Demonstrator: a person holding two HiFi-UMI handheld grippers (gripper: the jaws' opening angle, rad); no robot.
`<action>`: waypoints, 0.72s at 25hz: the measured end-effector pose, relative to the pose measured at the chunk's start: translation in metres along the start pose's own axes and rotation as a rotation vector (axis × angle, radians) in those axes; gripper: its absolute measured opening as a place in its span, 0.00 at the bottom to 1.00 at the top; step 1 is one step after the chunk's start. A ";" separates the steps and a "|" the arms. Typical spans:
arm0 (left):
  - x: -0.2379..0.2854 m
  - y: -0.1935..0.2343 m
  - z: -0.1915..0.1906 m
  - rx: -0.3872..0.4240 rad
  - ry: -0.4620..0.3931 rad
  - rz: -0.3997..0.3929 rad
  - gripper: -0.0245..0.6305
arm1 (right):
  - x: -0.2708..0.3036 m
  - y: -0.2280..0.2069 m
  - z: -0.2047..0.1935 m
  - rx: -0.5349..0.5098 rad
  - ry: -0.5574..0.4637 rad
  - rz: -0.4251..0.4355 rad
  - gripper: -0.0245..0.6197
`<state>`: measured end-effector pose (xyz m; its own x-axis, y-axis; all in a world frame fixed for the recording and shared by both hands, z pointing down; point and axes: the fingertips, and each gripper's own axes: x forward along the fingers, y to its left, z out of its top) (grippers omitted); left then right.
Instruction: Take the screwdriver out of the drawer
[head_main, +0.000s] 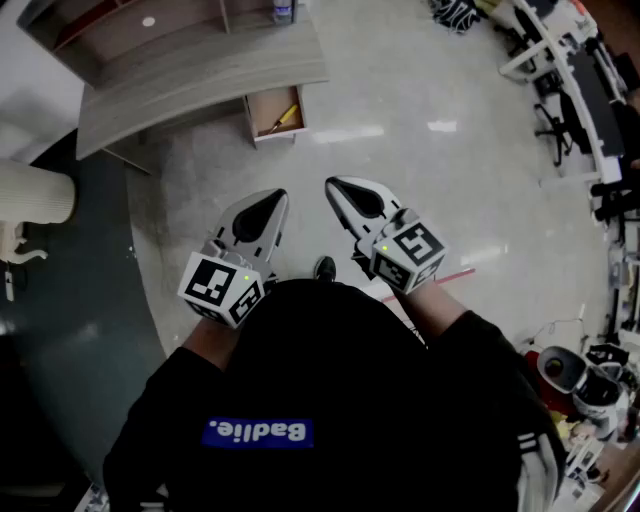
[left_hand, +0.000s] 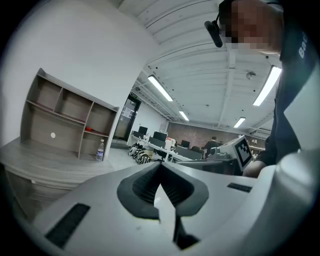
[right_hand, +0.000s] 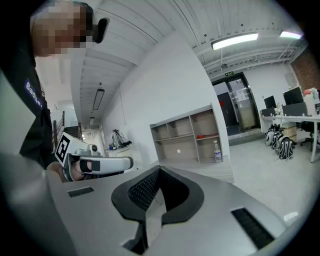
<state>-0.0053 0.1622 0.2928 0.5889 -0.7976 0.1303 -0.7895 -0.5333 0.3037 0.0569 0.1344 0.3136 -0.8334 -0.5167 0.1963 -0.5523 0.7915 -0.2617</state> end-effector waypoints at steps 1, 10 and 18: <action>0.002 0.000 0.000 0.004 0.000 -0.001 0.04 | 0.000 -0.002 0.001 -0.003 -0.005 0.001 0.08; 0.004 0.002 -0.002 0.012 -0.006 -0.006 0.04 | -0.002 -0.003 0.003 0.003 -0.017 0.005 0.08; 0.002 0.006 -0.002 0.017 0.002 -0.014 0.04 | 0.003 0.000 0.002 0.002 -0.016 -0.002 0.08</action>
<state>-0.0090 0.1579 0.2970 0.6003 -0.7895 0.1275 -0.7839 -0.5494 0.2891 0.0546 0.1320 0.3124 -0.8322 -0.5236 0.1822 -0.5544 0.7897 -0.2627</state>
